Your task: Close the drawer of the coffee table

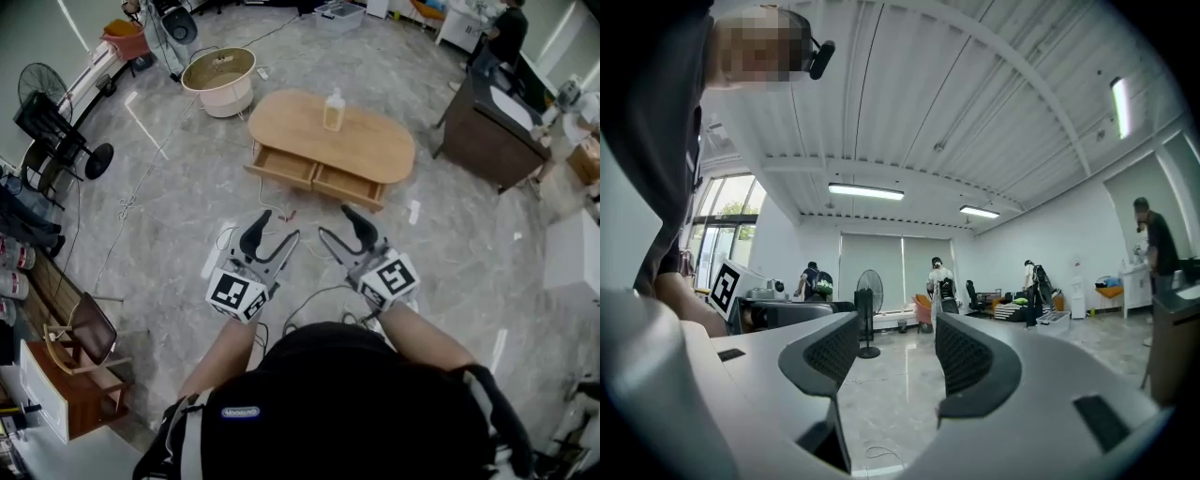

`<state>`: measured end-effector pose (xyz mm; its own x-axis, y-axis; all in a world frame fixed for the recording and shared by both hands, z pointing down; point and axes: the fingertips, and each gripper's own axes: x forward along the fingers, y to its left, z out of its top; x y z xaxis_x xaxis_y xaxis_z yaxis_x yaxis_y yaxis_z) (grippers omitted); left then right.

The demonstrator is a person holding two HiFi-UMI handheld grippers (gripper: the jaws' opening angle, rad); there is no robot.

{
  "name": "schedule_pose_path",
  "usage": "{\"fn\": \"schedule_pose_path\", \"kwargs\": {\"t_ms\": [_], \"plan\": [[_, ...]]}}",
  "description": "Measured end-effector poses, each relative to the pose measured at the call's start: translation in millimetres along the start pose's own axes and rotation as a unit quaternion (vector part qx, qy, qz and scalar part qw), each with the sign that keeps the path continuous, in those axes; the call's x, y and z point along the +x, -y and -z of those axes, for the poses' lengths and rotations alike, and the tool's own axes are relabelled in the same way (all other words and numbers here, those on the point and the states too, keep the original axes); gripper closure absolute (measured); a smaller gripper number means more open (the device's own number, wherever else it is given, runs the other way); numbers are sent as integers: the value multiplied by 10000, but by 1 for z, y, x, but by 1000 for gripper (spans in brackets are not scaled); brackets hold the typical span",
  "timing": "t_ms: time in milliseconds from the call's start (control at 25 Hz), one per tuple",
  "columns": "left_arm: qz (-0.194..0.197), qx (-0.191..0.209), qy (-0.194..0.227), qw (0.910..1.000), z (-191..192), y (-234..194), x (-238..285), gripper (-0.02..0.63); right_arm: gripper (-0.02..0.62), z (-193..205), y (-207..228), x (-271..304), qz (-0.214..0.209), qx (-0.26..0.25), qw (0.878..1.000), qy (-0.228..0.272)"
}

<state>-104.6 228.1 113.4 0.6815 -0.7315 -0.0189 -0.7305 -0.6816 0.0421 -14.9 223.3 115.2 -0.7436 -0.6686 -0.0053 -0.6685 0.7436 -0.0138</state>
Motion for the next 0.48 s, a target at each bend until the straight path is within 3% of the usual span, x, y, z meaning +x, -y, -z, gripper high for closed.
{"fn": "schedule_pose_path", "kwargs": {"t_ms": [480], "plan": [[176, 283, 197, 9992, -5, -26, -1, 348, 368, 4, -5, 23, 685, -39, 9976, 132]]}}
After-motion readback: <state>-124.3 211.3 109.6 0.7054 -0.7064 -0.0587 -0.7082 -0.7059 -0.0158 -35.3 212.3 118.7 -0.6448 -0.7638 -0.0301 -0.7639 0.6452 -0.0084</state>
